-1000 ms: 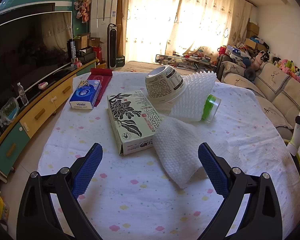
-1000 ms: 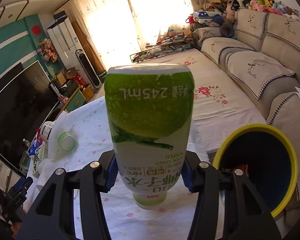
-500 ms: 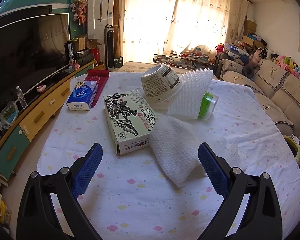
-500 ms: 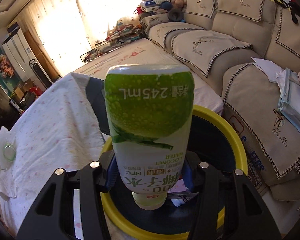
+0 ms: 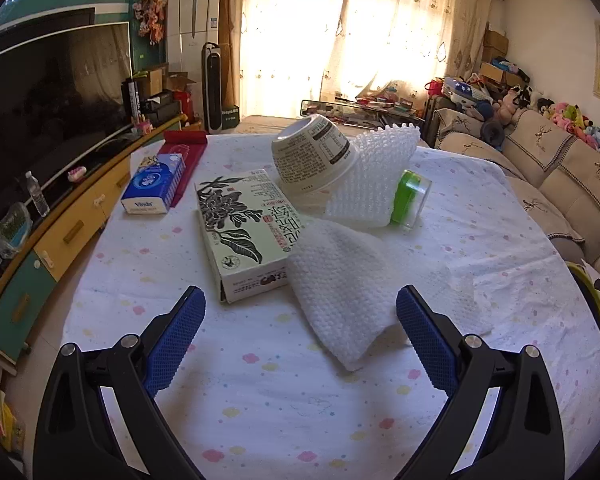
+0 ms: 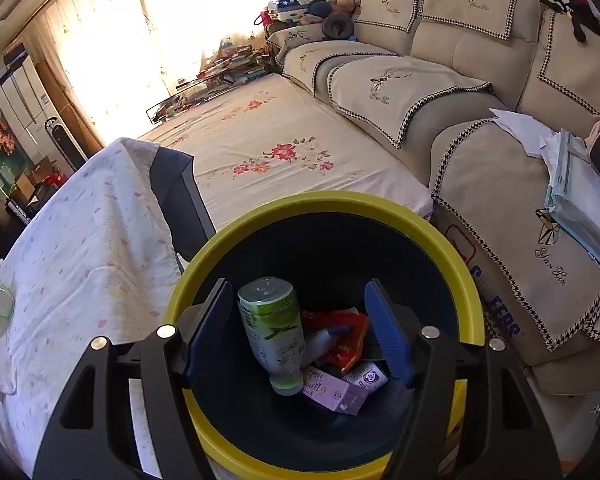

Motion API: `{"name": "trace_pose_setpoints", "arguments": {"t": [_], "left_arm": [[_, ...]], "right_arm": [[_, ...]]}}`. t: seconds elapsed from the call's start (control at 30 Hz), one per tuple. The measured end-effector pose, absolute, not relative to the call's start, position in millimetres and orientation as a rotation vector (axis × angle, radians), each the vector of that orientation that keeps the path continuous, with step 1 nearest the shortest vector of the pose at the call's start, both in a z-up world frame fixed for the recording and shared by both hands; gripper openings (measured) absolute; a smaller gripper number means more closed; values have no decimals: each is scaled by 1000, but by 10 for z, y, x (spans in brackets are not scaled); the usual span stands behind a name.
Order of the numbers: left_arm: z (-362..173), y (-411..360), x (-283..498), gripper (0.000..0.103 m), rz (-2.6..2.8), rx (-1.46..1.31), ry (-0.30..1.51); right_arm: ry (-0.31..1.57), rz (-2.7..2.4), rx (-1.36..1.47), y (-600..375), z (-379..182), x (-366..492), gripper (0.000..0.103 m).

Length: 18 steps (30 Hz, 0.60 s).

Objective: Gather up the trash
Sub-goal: 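Carry the bottle over the bin and open the right gripper, then grasp the white towel with the left gripper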

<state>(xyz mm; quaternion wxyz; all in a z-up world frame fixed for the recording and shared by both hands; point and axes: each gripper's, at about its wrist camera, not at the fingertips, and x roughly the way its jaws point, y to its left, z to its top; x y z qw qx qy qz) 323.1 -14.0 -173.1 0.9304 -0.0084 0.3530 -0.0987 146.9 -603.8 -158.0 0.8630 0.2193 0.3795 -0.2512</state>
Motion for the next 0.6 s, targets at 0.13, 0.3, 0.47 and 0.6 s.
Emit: {"name": "trace_pose_setpoints", "arguments": {"t": [0.13, 0.3, 0.47, 0.6], "left_arm": [[-1810, -249, 3311, 95, -273, -62, 795], [-1866, -548, 3377, 95, -302, -14, 849], [-1974, -735, 3521, 90, -266, 17, 905], [-1976, -770, 3551, 65, -234, 28, 907]], "right_arm": [[789, -506, 473, -6040, -1563, 1437, 66], [789, -474, 489, -6030, -1570, 1405, 67], [782, -444, 507, -6015, -1557, 1370, 67], [784, -429, 507, -6009, -1558, 1353, 67]]}}
